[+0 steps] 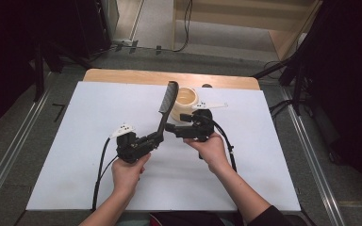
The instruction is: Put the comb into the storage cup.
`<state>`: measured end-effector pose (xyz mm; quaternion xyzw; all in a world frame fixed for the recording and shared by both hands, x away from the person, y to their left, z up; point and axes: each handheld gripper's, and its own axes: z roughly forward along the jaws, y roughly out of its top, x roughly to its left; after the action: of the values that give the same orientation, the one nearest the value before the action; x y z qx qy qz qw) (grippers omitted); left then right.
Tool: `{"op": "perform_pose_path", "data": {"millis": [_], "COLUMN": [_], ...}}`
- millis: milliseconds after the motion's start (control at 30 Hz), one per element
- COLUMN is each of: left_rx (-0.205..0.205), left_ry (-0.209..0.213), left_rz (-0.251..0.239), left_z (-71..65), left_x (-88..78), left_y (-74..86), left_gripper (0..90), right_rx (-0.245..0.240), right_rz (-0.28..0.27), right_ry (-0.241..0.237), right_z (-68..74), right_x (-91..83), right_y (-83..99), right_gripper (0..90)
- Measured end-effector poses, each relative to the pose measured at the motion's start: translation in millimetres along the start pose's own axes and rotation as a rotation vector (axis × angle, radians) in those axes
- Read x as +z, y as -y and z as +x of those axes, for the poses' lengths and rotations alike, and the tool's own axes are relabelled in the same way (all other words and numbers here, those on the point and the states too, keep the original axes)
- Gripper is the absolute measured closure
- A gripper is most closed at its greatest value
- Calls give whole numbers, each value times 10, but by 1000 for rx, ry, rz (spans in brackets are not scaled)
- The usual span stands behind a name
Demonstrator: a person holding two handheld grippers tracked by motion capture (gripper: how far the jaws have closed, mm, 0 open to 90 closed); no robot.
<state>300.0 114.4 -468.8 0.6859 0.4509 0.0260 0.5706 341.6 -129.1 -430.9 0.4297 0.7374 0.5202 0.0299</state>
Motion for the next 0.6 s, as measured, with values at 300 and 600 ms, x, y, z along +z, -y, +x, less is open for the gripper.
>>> {"op": "perform_pose_path", "data": {"millis": [300, 600], "left_rx": [19, 32], "left_ry": [15, 18], "left_rz": [-12, -23], "left_z": [-26, -44], "left_x": [3, 9], "left_y": [11, 28], "left_gripper": [727, 727], "right_rx": [11, 26], "right_rz": [3, 25], "right_ry": [-8, -28], "right_z": [15, 53], "right_x": [80, 165], "right_y": [5, 1], "right_gripper": [172, 248]}}
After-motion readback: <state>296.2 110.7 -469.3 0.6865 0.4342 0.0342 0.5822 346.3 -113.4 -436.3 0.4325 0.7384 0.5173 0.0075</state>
